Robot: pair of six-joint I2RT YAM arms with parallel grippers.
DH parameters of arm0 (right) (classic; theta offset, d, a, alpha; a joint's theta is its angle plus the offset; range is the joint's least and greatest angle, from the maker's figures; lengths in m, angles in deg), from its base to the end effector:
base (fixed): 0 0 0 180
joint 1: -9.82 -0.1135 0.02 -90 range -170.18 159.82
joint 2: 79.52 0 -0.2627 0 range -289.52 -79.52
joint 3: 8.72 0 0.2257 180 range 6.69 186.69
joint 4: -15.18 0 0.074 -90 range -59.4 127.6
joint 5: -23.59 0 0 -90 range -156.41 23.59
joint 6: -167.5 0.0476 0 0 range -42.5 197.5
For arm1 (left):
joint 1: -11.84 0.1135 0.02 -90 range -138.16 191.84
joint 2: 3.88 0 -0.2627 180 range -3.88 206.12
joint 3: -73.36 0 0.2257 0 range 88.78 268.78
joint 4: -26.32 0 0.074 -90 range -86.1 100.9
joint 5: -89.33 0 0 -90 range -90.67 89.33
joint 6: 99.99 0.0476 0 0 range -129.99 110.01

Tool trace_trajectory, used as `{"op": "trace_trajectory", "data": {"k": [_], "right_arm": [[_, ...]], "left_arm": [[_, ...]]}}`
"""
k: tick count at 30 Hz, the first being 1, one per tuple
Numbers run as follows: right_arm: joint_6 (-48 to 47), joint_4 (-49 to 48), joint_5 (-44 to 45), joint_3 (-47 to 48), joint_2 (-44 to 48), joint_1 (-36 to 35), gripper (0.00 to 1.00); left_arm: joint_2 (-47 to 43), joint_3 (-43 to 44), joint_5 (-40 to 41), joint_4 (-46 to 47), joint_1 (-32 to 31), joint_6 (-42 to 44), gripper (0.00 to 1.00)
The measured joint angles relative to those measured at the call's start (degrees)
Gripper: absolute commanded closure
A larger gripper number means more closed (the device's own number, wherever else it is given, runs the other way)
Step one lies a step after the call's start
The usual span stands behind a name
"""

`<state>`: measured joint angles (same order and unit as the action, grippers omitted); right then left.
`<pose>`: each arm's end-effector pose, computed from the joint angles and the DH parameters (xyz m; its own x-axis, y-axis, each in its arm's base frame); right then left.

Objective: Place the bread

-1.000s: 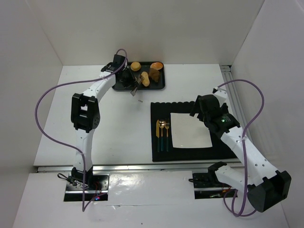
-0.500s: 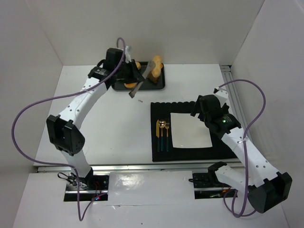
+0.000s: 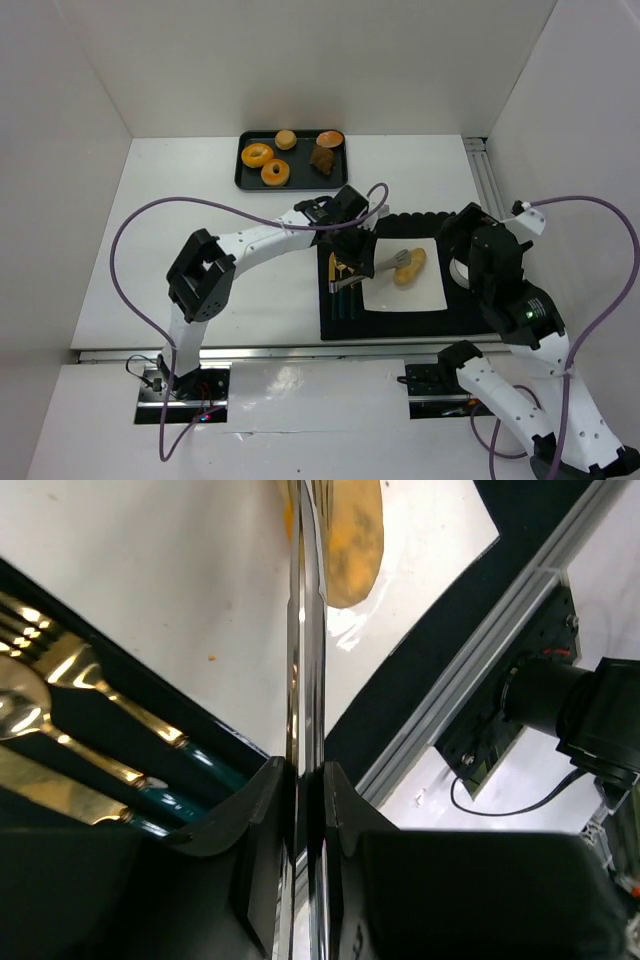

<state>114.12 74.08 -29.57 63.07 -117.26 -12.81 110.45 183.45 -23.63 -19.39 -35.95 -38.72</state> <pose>0.1042 0.0125 0.3536 -0.1955 0.4357 -0.8786 0.3873 0.8574 0.3390 0.2746 -0.3303 0.2460 -0.8599 0.2892 -0.4207 0.4987 0.6520 -0.5711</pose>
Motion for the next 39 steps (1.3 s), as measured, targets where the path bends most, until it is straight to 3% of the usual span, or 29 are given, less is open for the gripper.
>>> {"op": "trace_trajectory", "data": {"k": [3,7,9,15,25,31,39], "right_arm": [[0.2,0.0,0.3,0.0,1.3,0.0,0.0],[0.4,0.2,0.2,0.0,-1.0,0.0,0.0],[0.6,0.4,0.2,0.0,-2.4,0.0,0.0],[0.9,0.5,-0.4,0.0,-3.7,0.0,0.0],[1.0,0.5,-1.2,0.0,-3.6,0.0,0.0],[0.9,0.3,-1.8,0.0,-4.0,0.0,0.0],[0.6,0.2,-2.0,-0.1,-5.7,0.0,0.0]], "left_arm": [[1.4,0.8,-1.3,0.4,-0.5,-0.2,0.73],[2.1,1.7,-1.9,1.4,-0.5,-0.4,0.41],[2.1,1.9,-2.0,1.8,-0.7,-0.9,0.34],[2.1,2.4,-1.3,1.1,-1.2,-1.3,0.33],[-2.4,6.2,5.4,-5.7,0.4,0.3,0.39],[-7.4,7.4,8.1,-7.1,7.5,0.5,0.43],[-7.0,7.4,4.8,-5.7,22.2,0.1,0.45]]}}
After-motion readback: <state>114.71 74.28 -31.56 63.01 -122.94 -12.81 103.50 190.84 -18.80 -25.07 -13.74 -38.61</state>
